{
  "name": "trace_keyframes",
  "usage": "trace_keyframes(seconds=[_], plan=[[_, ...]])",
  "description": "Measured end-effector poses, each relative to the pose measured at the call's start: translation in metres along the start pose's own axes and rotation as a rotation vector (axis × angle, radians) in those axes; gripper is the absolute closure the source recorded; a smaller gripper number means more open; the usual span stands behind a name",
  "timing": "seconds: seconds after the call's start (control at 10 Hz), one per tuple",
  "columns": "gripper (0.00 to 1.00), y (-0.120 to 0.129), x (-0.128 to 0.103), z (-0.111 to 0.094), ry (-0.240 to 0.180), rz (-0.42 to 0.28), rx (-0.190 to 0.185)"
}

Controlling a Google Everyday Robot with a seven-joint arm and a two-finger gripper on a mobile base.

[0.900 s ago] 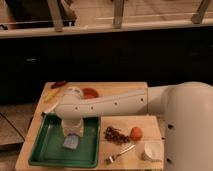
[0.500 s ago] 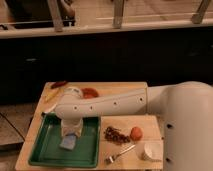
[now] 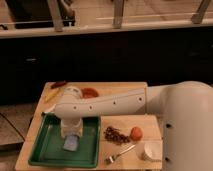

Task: Place sponge in tray

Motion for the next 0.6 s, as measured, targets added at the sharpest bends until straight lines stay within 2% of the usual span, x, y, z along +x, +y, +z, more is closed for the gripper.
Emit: trace_keyframes(seconds=[0.1, 0.4, 0.6], plan=[[0.49, -0.0005, -0.0001, -0.0002, -0.001, -0.004, 0.000], [0.30, 0.0006, -0.0005, -0.0012, -0.005, -0.013, -0.007], [0.26, -0.0022, -0.0012, -0.0022, -0.007, -0.024, -0.007]])
